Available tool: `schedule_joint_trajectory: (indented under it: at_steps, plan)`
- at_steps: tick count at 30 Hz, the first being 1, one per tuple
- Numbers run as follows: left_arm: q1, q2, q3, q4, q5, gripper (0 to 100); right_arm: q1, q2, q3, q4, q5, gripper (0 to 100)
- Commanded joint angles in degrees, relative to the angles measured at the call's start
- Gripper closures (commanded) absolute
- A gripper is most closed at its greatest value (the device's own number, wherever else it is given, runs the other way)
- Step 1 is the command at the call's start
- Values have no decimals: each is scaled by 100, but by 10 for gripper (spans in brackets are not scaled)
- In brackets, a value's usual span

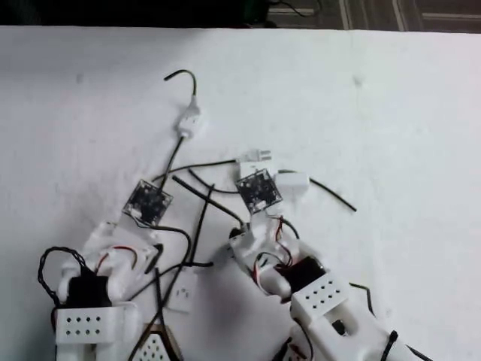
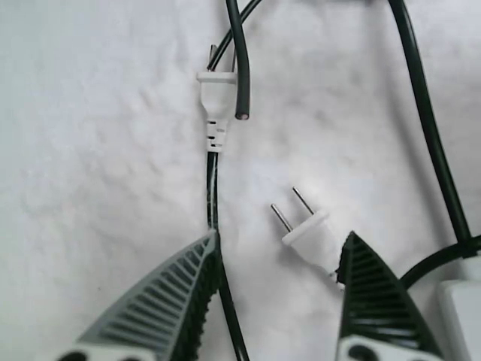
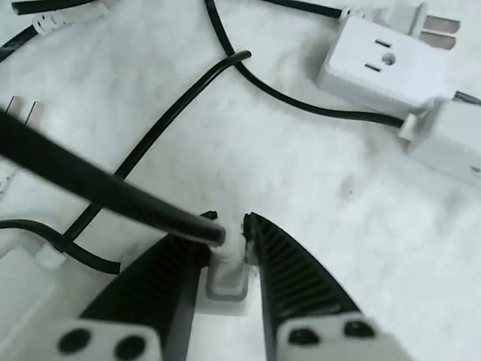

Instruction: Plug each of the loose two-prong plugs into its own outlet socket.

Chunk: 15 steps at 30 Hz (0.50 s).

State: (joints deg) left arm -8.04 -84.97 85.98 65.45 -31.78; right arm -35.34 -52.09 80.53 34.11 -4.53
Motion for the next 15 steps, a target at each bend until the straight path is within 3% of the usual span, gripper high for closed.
schedule_joint_trajectory:
  at_steps: [1, 8, 15]
  plan:
    - [-40, -57, -26, 26, 9, 740, 136, -75, -325, 92, -97, 982]
    - [-40, -57, -26, 26, 9, 740, 251, -312, -536, 435, -185, 982]
    - [-40, -57, -26, 26, 0, 740, 215, -2000, -862, 1437, -352, 983]
